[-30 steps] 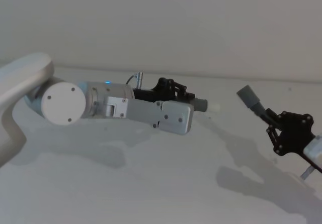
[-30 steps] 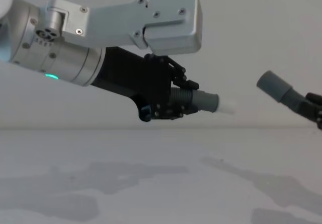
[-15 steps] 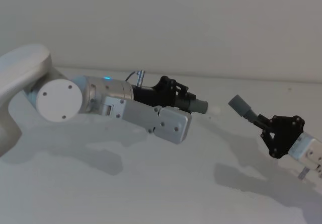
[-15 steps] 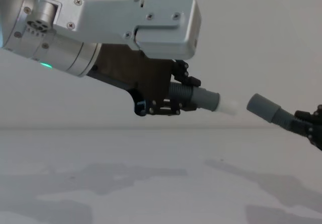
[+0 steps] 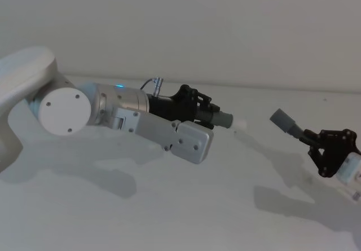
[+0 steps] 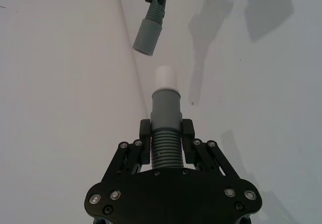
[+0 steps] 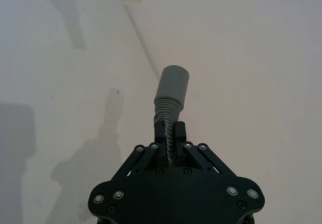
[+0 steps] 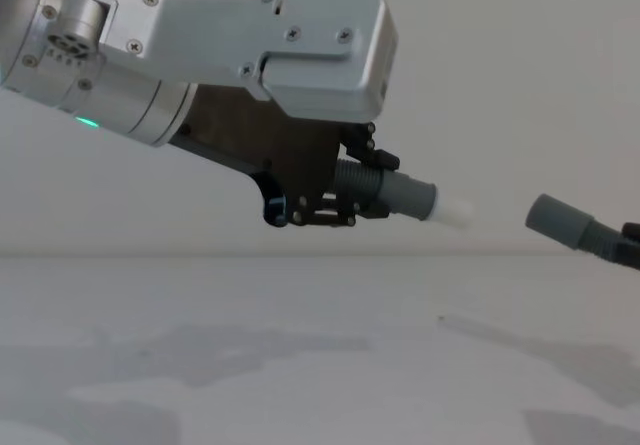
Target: Use both hands to pick up one end of the pipe from the table, align the ends, and insert them.
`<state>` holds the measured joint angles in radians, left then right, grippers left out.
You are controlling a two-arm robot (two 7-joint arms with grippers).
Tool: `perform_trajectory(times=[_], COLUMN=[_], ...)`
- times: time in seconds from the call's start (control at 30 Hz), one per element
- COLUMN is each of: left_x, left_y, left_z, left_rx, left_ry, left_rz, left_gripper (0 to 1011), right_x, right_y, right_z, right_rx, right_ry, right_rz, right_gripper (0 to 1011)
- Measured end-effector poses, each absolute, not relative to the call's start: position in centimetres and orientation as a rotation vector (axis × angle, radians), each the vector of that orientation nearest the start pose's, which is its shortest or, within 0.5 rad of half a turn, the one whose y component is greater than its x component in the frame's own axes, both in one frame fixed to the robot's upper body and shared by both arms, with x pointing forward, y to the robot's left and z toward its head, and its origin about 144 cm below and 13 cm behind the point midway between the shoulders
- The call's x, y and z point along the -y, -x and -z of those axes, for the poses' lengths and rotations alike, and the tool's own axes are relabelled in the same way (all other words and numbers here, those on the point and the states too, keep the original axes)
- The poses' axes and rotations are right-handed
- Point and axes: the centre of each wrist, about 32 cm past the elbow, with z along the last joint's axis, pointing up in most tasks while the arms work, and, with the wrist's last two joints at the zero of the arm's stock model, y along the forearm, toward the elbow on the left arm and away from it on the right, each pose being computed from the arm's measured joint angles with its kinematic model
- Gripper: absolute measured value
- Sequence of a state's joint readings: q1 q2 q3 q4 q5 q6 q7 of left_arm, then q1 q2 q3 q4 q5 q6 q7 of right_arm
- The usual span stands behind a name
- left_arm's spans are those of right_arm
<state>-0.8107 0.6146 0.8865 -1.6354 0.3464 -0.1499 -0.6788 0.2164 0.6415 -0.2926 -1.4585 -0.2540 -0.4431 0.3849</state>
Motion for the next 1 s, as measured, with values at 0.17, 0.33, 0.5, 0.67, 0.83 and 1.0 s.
perform_trajectory(times=[0.17,0.33,0.5,0.67,0.83,1.0], left_x=[-17.9,-17.9,-17.9,-17.9,-17.9,-17.9], left_y=[-54.5,-54.4,-54.4,-54.4,-54.4,-54.4], left_z=[-133.5,-133.5,-133.5,-133.6,-133.6,-133.6], left_rx=[1.171,1.174,1.175,1.176,1.177,1.178], left_ry=[-0.696,-0.696,-0.697,-0.697,-0.698,-0.699], left_rz=[-0.143,-0.140,-0.139,-0.138,-0.137,-0.137], left_gripper=[342,342,342,342,342,342], right_x=[35.5,36.1,36.2,36.1,35.7,35.3], right_y=[-50.1,-49.4,-49.0,-48.7,-48.5,-48.4], right_z=[-119.4,-119.3,-119.1,-119.0,-118.8,-118.7], right_rx=[0.884,0.897,0.896,0.895,0.893,0.892], right_ry=[0.491,0.486,0.486,0.485,0.481,0.475], right_rz=[0.692,0.652,0.624,0.605,0.590,0.582], right_gripper=[86,86,86,86,86,85])
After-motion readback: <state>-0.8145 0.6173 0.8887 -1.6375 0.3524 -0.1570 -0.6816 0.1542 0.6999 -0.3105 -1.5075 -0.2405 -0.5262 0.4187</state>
